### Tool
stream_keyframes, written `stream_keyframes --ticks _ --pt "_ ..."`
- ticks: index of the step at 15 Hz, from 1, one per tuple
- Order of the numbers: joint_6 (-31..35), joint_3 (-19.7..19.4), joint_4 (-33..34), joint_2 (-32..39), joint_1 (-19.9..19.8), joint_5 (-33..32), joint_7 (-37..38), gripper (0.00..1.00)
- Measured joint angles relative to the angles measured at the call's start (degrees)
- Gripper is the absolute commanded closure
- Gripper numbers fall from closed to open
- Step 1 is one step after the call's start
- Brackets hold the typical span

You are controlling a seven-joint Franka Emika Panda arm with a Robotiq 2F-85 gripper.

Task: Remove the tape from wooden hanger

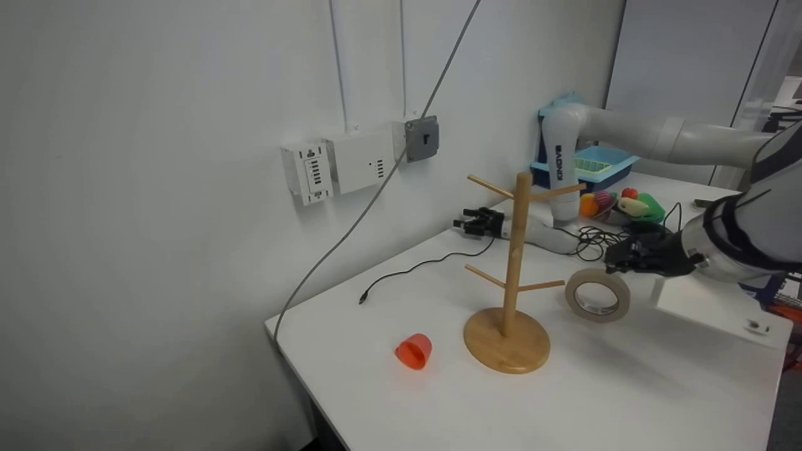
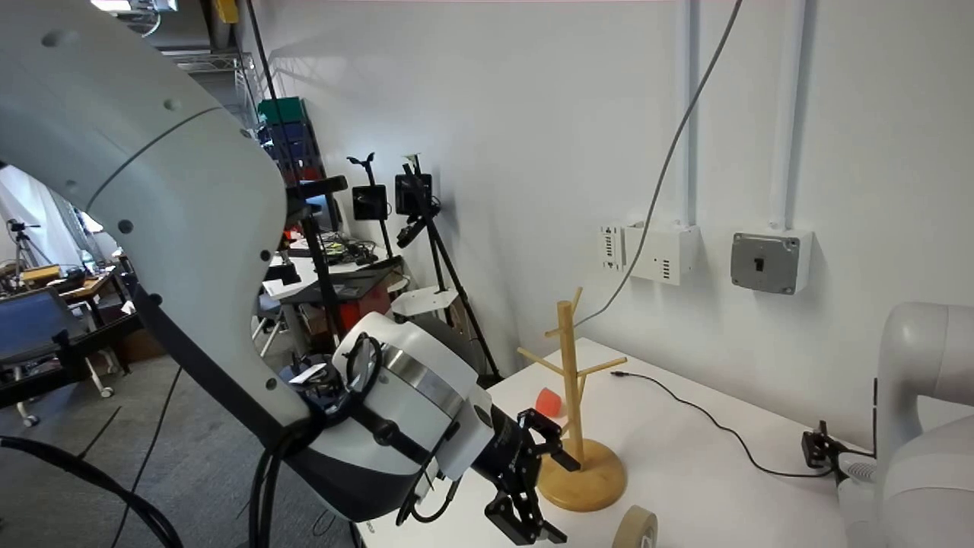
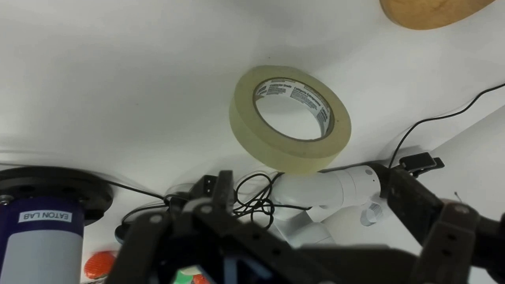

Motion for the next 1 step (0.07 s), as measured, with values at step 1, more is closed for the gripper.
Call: stream_keyframes --ticks 1 --pt "0.0 0.0 0.0 0.0 0.0 0.0 0.0 0.00"
